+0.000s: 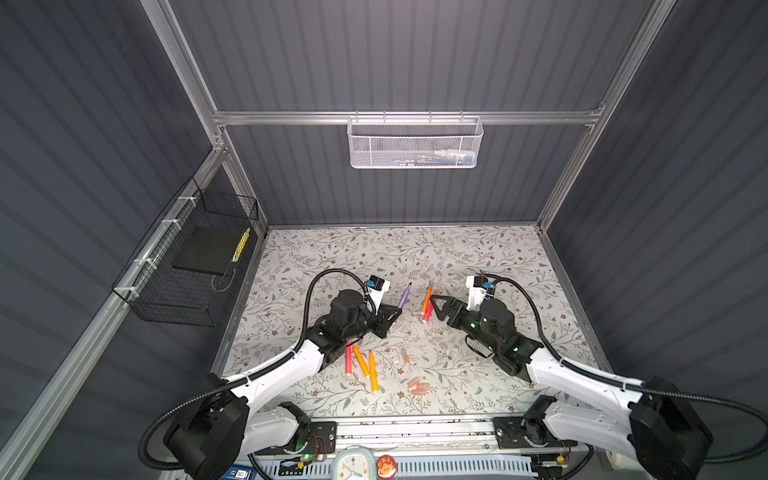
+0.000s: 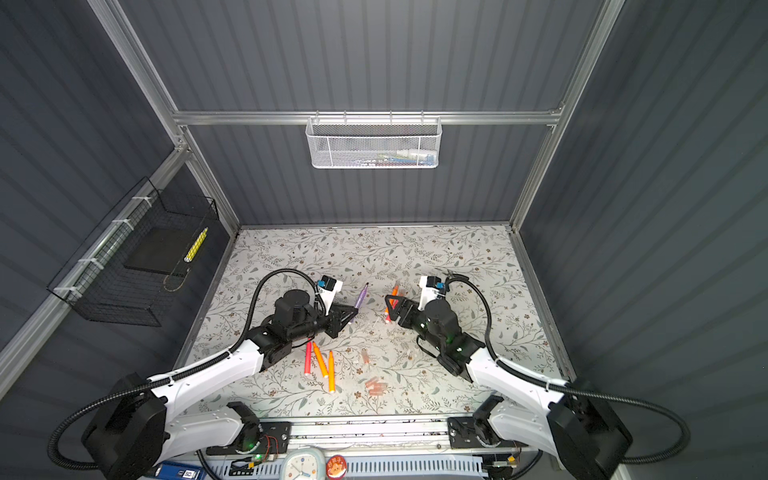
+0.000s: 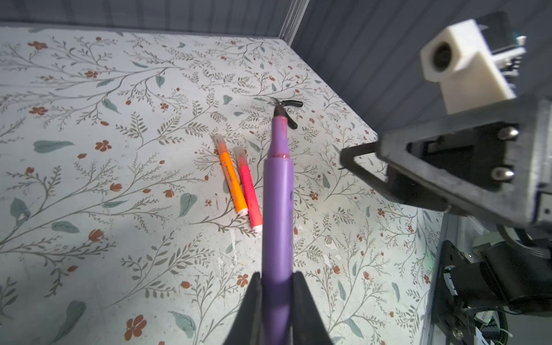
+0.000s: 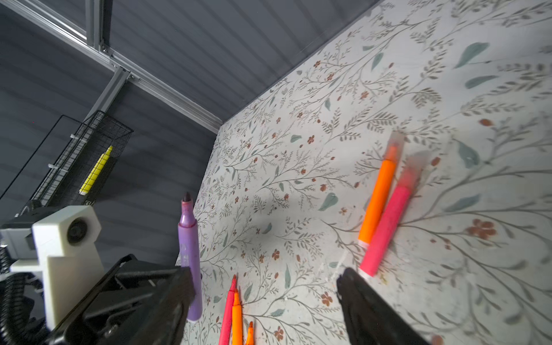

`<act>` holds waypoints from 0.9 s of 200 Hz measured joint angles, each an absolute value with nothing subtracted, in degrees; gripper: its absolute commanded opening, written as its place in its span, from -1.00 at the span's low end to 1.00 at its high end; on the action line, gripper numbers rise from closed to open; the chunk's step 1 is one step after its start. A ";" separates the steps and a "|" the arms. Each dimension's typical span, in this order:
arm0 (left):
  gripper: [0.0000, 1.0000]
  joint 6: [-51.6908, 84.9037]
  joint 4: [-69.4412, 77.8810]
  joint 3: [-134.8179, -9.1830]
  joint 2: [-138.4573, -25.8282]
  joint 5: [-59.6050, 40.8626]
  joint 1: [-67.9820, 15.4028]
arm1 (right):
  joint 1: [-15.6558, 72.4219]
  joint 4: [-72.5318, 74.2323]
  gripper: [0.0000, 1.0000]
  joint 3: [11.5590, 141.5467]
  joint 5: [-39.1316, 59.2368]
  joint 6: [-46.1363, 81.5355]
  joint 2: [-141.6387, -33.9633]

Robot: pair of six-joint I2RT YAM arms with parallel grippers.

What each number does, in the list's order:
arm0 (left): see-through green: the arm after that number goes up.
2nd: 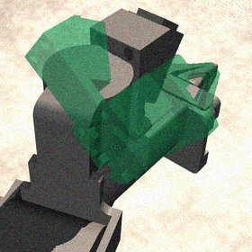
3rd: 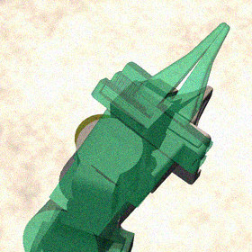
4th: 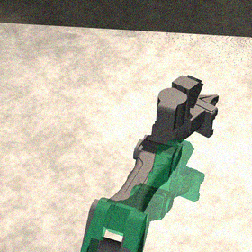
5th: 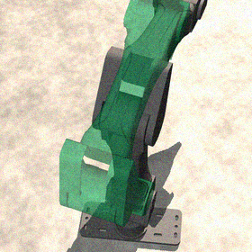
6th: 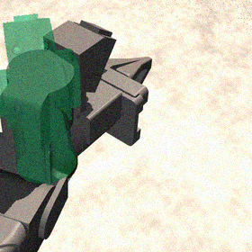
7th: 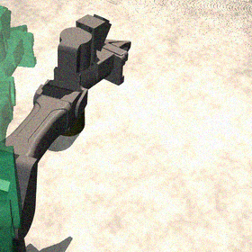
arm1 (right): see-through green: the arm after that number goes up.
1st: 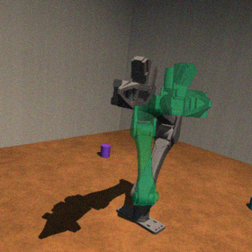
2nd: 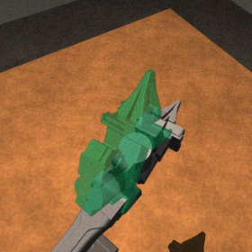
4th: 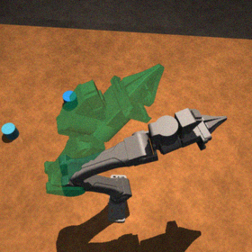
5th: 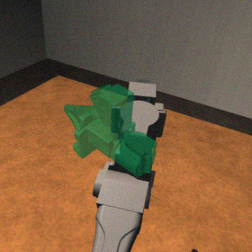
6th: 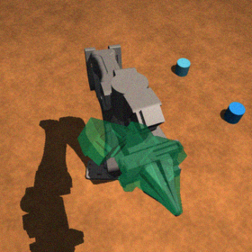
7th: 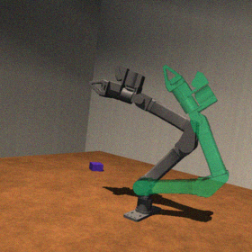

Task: Insert the pens into the pen caps
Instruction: 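Raise the purple marker upright with the left gripper while the right gripper approaches, then close the right gripper near the purple marker tip while the left gripper holds it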

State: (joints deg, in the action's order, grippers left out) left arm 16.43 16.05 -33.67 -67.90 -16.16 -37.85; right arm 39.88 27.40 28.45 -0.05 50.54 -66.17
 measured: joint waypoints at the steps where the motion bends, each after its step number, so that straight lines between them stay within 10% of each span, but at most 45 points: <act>1: -1.00 16.43 16.23 -33.61 -67.72 -16.16 -37.85 | 39.97 27.49 0.55 28.60 0.01 50.59 -66.37; 97: -1.00 15.62 18.85 -32.71 -66.11 -16.62 -38.68 | 46.24 35.64 0.41 35.90 1.63 52.51 -75.81; 180: -1.00 15.20 19.29 -32.67 -66.13 -18.57 -39.07 | 46.59 35.40 -0.62 41.06 2.02 53.45 -82.59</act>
